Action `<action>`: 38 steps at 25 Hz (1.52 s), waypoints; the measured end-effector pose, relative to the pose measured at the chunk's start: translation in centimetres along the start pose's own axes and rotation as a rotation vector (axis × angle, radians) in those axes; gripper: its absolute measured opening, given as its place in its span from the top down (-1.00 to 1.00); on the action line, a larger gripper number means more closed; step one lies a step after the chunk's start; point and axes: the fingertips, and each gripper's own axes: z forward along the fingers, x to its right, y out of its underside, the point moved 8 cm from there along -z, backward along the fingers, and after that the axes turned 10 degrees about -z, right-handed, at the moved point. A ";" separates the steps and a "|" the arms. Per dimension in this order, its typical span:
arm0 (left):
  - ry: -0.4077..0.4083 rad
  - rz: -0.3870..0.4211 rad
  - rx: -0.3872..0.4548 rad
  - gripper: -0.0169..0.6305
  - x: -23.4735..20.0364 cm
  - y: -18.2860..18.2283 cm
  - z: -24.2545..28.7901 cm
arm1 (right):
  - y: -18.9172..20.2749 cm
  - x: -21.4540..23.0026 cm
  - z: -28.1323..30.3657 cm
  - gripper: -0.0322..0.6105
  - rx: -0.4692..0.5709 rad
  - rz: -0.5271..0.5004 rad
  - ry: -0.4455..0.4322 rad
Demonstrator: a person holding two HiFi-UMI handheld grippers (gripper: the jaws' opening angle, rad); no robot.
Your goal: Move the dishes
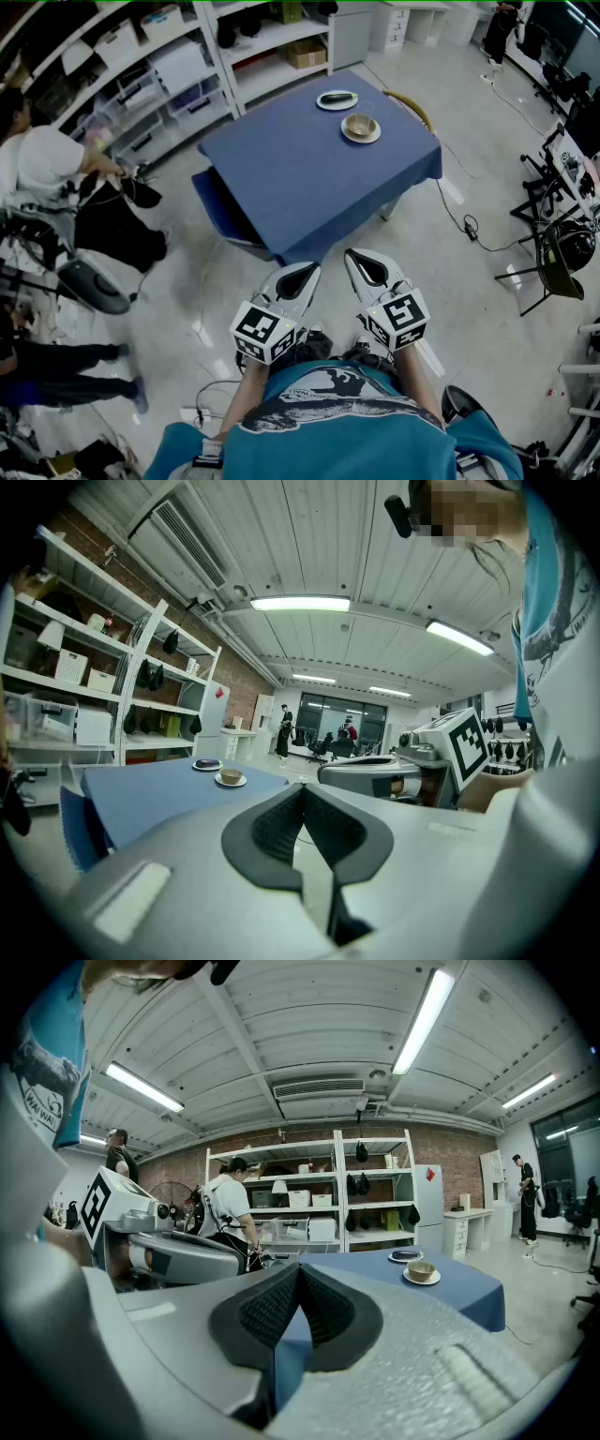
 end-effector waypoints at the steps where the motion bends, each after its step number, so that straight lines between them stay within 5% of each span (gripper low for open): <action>1: 0.004 0.002 0.000 0.91 -0.2 -0.3 0.1 | -0.1 0.1 0.2 0.89 -0.002 0.002 0.003; 11: 0.058 0.016 -0.018 0.91 -2.3 -1.2 0.3 | -0.3 0.2 1.6 0.89 0.040 0.070 0.065; 26: 0.126 -0.016 -0.058 0.91 -5.0 -0.8 2.0 | 1.1 0.9 3.2 0.89 -0.028 0.126 0.128; 38: 0.050 -0.035 -0.053 0.91 -6.9 -2.1 8.2 | 2.6 8.3 5.1 0.89 -0.044 0.144 0.091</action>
